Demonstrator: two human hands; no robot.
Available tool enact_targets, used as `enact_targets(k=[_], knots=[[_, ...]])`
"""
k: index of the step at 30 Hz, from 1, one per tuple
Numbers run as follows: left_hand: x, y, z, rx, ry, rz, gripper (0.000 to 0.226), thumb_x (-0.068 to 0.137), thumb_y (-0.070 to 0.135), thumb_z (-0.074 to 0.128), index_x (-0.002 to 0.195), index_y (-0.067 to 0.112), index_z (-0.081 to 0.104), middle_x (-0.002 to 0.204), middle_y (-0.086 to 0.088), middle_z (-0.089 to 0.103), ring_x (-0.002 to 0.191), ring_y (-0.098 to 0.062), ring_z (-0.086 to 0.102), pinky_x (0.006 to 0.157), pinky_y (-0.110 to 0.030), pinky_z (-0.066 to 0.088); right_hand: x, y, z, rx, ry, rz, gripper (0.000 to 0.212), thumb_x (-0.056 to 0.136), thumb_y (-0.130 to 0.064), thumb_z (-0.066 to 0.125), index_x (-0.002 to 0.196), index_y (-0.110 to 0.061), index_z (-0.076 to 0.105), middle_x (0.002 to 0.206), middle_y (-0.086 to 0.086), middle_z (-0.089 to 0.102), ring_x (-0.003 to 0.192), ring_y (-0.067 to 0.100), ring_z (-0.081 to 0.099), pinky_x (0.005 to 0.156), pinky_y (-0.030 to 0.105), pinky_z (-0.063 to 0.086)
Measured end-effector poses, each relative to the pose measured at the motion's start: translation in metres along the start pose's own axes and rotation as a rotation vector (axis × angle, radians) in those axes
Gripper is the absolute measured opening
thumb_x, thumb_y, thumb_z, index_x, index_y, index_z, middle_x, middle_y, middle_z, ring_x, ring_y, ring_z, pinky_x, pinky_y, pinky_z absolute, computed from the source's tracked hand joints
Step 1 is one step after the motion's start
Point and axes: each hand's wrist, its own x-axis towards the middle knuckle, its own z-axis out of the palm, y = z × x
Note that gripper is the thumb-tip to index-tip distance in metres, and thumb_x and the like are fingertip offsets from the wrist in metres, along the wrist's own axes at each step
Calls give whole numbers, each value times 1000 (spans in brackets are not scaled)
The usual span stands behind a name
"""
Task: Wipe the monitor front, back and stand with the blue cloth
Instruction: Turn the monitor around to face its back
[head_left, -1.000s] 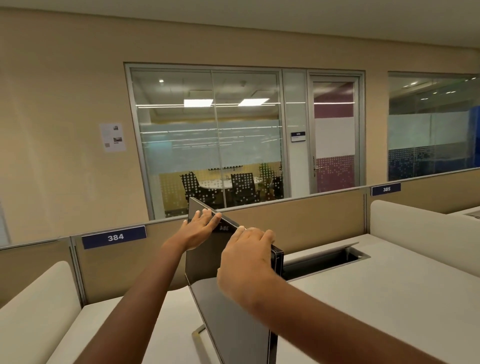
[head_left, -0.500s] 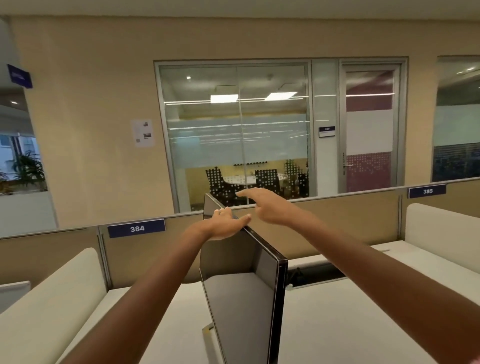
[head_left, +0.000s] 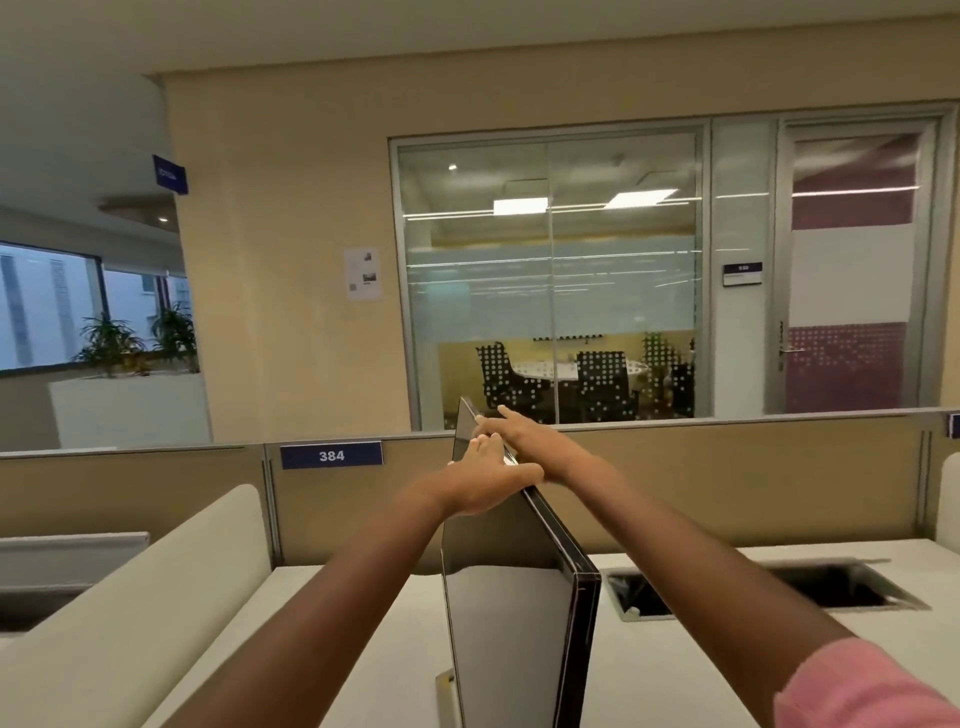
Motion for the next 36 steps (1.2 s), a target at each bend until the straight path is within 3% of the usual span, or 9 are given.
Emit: enact_targets(k=[3,6,12,17,20,22,28,32,36], knots=[[0,-1,-1,16,10,29,76,91,39,40,145,4,1,155,-14,-6,143,-27,1,113,-39,16,4,6,0,-134,12,-34,62,84,3,51,130,-37,38,154,5,21,138,31,27,101,49,39],[-1,-3,-6,37,-25,18,71,94,35,37,145,4,-2,154,-13,-12,143,-25,-5,115,-38,10,5,6,-1,-206,-6,-48,70,82,6,49,136,-35,31,154,7,19,137,33,30,99,45,43],[0,-5,-12,118,-80,-3,74,93,40,36,145,5,-3,154,-13,-12,143,-24,-8,115,-39,7,-6,1,-9,-326,-14,-16,72,87,0,51,144,-31,20,154,18,7,132,31,38,104,41,35],[-7,-9,-18,83,-114,38,68,94,35,38,145,6,4,155,-9,-8,143,-23,-1,114,-37,12,-12,-7,-9,-322,2,-37,72,86,2,50,143,-30,22,154,13,16,142,24,17,106,41,31],[-12,-15,-24,44,-176,79,87,81,46,42,147,13,-4,155,-4,-12,143,-20,-3,115,-36,9,-22,-12,-13,-334,4,-67,70,85,7,46,143,-25,23,153,1,22,143,21,10,102,38,37],[-17,-17,-27,38,-205,111,92,71,46,40,146,16,-5,155,-2,-10,143,-20,-2,114,-35,10,-28,-16,-14,-322,21,-63,67,85,4,47,142,-22,25,152,-1,26,142,20,13,100,37,41],[-29,-14,-33,49,-240,147,87,72,41,41,146,15,3,156,-2,0,141,-20,9,113,-32,17,-34,-19,-5,-283,99,-58,64,83,1,51,140,-20,30,145,0,35,134,17,28,99,35,42],[-25,-7,-35,202,-225,43,71,91,32,43,147,13,4,156,-6,-1,143,-21,5,117,-38,12,-35,-14,-10,-258,66,-49,66,83,3,50,140,-24,30,147,-1,33,135,16,27,98,34,44],[-23,10,-35,431,-224,-77,62,94,31,35,146,10,10,155,-10,11,142,-24,12,115,-38,16,-32,-12,-18,-224,-31,-34,72,82,9,47,141,-29,27,149,0,29,137,19,23,88,30,46]])
